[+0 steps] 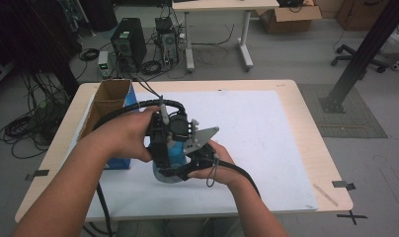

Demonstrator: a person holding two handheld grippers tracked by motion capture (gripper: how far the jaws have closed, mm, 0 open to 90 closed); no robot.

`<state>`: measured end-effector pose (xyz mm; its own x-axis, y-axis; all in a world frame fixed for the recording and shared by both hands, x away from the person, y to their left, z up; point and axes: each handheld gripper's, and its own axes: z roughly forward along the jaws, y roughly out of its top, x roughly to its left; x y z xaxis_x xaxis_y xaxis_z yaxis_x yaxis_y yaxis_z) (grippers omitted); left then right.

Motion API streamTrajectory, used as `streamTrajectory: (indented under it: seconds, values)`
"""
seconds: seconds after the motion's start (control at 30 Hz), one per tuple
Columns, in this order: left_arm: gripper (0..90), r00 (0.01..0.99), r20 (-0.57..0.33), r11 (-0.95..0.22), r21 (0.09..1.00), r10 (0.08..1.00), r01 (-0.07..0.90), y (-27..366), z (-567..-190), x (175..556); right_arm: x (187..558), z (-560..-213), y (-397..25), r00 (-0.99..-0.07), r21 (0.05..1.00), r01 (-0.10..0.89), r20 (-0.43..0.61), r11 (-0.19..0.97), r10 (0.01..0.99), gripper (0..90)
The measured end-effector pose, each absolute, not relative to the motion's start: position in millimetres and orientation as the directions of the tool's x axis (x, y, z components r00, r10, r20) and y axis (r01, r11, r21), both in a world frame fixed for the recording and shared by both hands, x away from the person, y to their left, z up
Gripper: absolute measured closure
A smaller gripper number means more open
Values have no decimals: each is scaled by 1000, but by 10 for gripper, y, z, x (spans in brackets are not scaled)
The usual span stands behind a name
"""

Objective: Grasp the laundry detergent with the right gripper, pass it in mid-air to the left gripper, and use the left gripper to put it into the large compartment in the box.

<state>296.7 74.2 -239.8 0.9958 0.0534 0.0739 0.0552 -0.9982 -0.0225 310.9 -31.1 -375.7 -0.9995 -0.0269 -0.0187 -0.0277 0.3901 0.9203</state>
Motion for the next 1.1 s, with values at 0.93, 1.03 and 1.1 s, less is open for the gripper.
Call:
streamTrajectory:
  seconds: [0.93,1.03,1.1]
  values:
    - [385,996,79,-998,-49,32,36,700,-2307,2949,3048,-3702,-313,-999,926,-11,2,376,-33,315]
    - [385,997,72,-998,-49,36,40,695,-2299,2961,3061,-3704,-313,-1000,925,-16,-8,379,-22,239]
    - [386,997,68,-998,-51,36,39,686,-2295,2957,3078,-3712,-330,-1000,932,-3,1,363,-10,211]
